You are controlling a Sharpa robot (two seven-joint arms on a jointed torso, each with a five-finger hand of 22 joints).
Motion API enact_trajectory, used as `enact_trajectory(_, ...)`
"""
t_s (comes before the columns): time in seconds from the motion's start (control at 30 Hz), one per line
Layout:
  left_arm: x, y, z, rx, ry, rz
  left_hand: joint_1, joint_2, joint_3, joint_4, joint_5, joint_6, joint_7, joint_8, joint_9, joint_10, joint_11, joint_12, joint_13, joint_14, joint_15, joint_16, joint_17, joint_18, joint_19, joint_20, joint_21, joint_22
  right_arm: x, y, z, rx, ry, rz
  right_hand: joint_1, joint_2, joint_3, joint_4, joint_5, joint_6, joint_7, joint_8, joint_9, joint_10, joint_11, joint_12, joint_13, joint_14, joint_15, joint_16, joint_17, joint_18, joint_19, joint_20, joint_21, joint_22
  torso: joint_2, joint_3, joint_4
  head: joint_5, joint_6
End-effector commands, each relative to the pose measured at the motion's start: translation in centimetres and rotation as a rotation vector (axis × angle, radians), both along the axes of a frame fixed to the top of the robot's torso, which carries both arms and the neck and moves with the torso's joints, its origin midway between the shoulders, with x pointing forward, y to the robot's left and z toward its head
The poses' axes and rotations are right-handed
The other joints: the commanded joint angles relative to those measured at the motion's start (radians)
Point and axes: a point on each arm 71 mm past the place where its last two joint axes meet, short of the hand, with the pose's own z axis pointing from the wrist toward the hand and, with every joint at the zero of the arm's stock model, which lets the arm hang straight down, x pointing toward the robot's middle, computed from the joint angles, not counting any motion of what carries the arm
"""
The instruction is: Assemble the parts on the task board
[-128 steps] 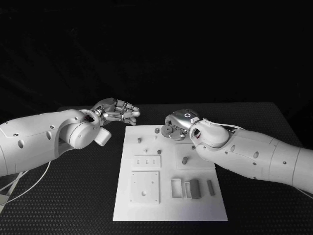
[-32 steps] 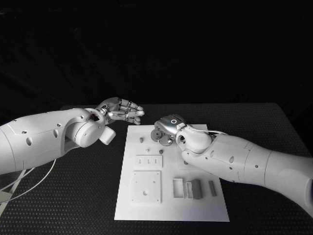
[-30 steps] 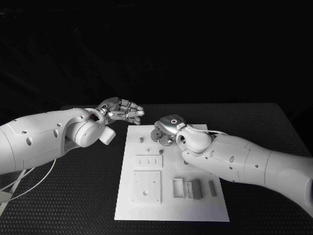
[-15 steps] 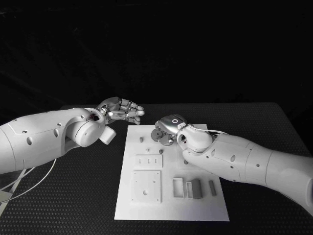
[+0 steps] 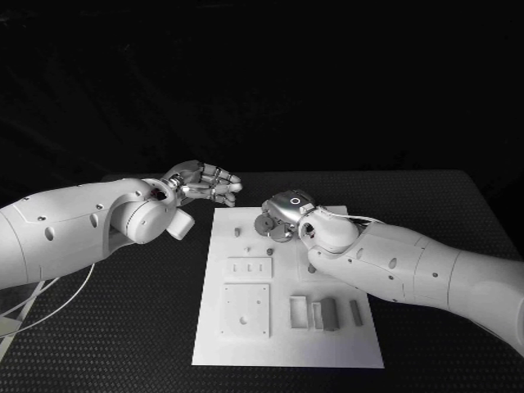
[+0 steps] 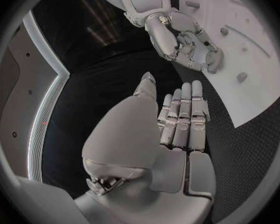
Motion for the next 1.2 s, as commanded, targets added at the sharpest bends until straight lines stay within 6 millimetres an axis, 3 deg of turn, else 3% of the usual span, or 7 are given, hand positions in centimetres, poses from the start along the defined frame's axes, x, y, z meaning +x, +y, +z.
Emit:
enact_trajectory(0.03, -0.03, -0.21, 0.07, -0.006, -0.001, -0.014, -0.009, 0.004, 0.0, 0.002, 0.0, -0.004, 0.044, -0.003, -0.001, 0.0, 0.004, -0.006, -0.002, 0.002, 0.006, -0.004, 0.001, 0.01, 0.0, 0.004, -0.004, 0.001, -0.34, 0.12, -0.94, -0.035, 0.057, 0.01, 0.0, -0.007, 0.003, 0.003, 0.003, 0.007, 0.0, 0.006, 0.0, -0.001, -0.003, -0.003, -0.001, -0.003, -0.001, -0.005, -0.001, 0.042, 0.005, -0.002, -0.005, 0.008, 0.0, 0.0002, 0.0, 0.0, -0.001)
enact_trajectory(0.7, -0.04, -0.14, 0.07, -0.006, -0.001, -0.012, -0.011, 0.005, -0.001, 0.002, 0.0, -0.005, 0.045, -0.003, -0.001, 0.0, 0.004, -0.006, -0.002, 0.002, 0.006, -0.004, 0.002, 0.01, 0.0, 0.004, -0.004, 0.001, -0.35, 0.41, -0.89, -0.033, 0.056, 0.009, -0.001, 0.0, 0.004, 0.002, 0.003, 0.003, 0.0, 0.003, -0.002, -0.003, -0.002, -0.005, -0.002, -0.005, -0.002, -0.006, -0.004, 0.042, 0.004, -0.002, -0.007, 0.008, 0.0, -0.001, 0.0005, 0.0, -0.002)
enact_trajectory(0.77, -0.05, -0.13, 0.07, -0.006, -0.001, -0.012, -0.011, 0.005, -0.001, 0.002, 0.0, -0.005, 0.045, -0.003, -0.001, 0.0, 0.004, -0.006, -0.002, 0.002, 0.006, -0.005, 0.002, 0.01, 0.0, 0.004, -0.005, 0.001, -0.24, 0.32, -0.88, -0.026, 0.056, 0.001, -0.004, -0.008, 0.002, 0.001, 0.002, -0.013, 0.003, -0.006, -0.006, -0.007, 0.001, -0.011, -0.008, -0.009, 0.0, -0.008, -0.008, 0.042, 0.003, -0.001, -0.008, 0.009, 0.0, -0.0012, 0.0001, 0.0, -0.001)
enact_trajectory(0.83, -0.05, -0.15, 0.07, -0.006, 0.0, -0.013, -0.012, 0.005, -0.001, 0.002, 0.0, -0.005, 0.045, -0.003, -0.001, 0.0, 0.004, -0.007, -0.002, 0.002, 0.006, -0.005, 0.002, 0.01, 0.0, 0.004, -0.005, 0.001, -0.23, 0.31, -0.89, -0.025, 0.059, 0.001, -0.004, -0.019, 0.003, 0.001, 0.002, -0.07, 0.016, -0.039, -0.021, -0.014, 0.012, -0.025, -0.023, -0.014, 0.01, -0.011, -0.015, 0.042, 0.002, -0.001, -0.01, 0.008, 0.0, -0.0009, 0.0003, 0.0, -0.001)
enact_trajectory(1.0, -0.04, -0.13, 0.07, -0.005, -0.001, -0.012, -0.012, 0.005, -0.001, 0.002, 0.0, -0.005, 0.045, -0.003, -0.001, 0.0, 0.004, -0.007, -0.002, 0.002, 0.006, -0.005, 0.002, 0.01, 0.0, 0.004, -0.005, 0.001, -0.19, 0.24, -1.01, -0.028, 0.075, -0.001, -0.006, -0.037, 0.008, 0.012, 0.003, -0.116, 0.028, -0.063, -0.034, -0.015, 0.025, -0.03, -0.03, -0.017, 0.024, -0.012, -0.018, 0.042, 0.003, 0.001, -0.014, 0.008, 0.0, -0.0002, 0.0004, 0.0, -0.002)
enact_trajectory(1.2, -0.05, -0.15, 0.08, -0.006, -0.002, -0.013, -0.012, 0.005, 0.0, 0.002, 0.0, -0.005, 0.045, -0.003, -0.001, 0.0, 0.004, -0.007, -0.002, 0.002, 0.006, -0.005, 0.003, 0.01, 0.0, 0.004, -0.005, 0.001, -0.14, 0.08, -1.06, -0.022, 0.086, -0.005, -0.01, -0.052, 0.012, 0.027, 0.003, -0.123, 0.032, -0.065, -0.035, -0.016, 0.028, -0.032, -0.032, -0.02, 0.027, -0.014, -0.022, 0.042, 0.003, 0.003, -0.015, 0.008, 0.0, 0.0002, -0.0002, 0.0, -0.004)
